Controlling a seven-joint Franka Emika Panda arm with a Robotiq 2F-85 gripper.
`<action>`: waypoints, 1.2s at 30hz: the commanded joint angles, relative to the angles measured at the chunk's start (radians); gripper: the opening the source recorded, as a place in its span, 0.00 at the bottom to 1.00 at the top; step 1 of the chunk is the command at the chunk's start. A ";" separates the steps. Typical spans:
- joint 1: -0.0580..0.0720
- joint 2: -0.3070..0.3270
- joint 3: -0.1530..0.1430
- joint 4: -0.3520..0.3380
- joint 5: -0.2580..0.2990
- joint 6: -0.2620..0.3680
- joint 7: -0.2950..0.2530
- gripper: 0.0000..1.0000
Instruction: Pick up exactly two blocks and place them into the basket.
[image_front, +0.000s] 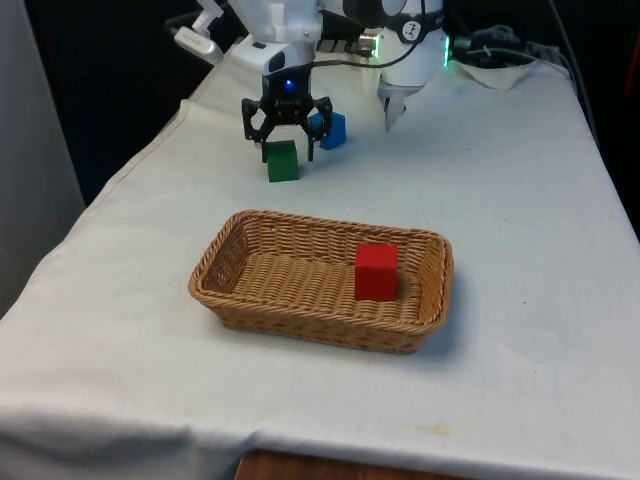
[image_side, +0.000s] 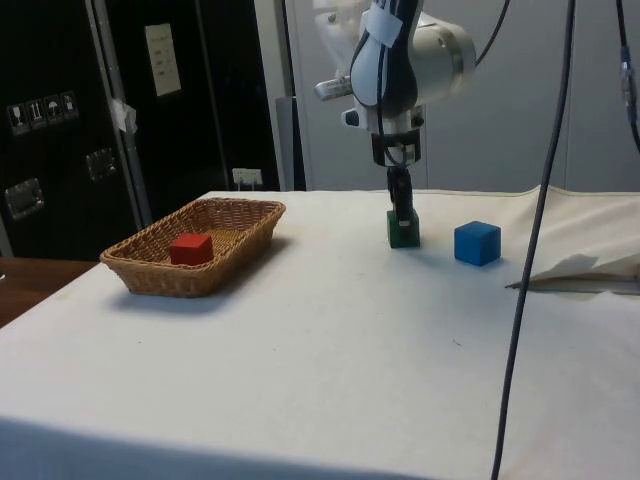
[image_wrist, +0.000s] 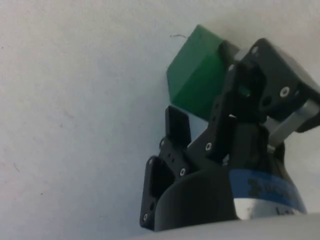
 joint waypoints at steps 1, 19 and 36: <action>0.000 0.000 0.000 -0.001 0.000 0.000 0.000 0.33; 0.010 -0.018 -0.017 0.029 -0.017 -0.029 0.023 0.00; 0.014 -0.105 -0.029 0.113 -0.099 -0.146 0.136 0.00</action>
